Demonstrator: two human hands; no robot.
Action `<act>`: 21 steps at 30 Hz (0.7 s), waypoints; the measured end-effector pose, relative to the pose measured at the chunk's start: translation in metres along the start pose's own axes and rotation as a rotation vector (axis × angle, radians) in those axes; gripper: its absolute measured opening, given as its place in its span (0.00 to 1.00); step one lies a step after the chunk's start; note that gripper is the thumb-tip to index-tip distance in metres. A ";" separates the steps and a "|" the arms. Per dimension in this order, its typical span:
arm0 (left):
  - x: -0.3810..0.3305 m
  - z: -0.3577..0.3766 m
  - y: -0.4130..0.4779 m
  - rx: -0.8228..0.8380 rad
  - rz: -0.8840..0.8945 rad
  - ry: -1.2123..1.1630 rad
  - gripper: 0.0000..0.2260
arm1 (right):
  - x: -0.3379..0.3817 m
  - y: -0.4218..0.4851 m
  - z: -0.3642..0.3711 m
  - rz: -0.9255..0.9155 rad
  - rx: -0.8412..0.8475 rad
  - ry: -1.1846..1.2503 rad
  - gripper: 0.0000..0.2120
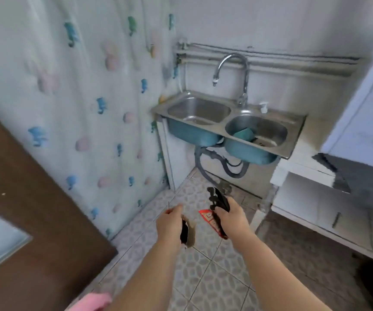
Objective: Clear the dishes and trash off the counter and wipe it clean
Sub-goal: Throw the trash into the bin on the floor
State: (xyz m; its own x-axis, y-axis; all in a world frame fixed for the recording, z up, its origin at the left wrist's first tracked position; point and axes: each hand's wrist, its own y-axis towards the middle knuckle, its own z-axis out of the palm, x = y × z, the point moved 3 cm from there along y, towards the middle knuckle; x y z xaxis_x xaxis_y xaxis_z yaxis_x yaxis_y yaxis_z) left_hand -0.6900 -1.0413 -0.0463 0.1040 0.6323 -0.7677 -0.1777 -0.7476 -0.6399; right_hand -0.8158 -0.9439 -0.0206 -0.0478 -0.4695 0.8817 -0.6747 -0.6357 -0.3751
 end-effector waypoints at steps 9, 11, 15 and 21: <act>0.014 -0.188 -0.009 -0.230 -0.060 -0.242 0.08 | 0.003 -0.058 0.179 -0.051 0.292 -0.116 0.11; 0.022 -0.228 -0.011 -0.281 -0.075 -0.255 0.08 | 0.000 -0.075 0.215 -0.045 0.344 -0.137 0.12; 0.040 -0.301 -0.008 -0.399 -0.079 -0.248 0.09 | -0.008 -0.104 0.279 -0.062 0.440 -0.185 0.09; 0.077 -0.365 0.006 -0.544 -0.182 -0.294 0.13 | -0.029 -0.127 0.351 -0.038 0.594 -0.250 0.09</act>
State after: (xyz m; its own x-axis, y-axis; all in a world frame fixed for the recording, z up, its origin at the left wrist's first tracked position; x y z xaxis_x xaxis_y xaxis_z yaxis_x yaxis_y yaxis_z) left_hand -0.3256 -1.0714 -0.1221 -0.2008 0.7299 -0.6534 0.3469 -0.5708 -0.7442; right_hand -0.4703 -1.0649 -0.0989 0.1893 -0.5225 0.8313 -0.1460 -0.8522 -0.5024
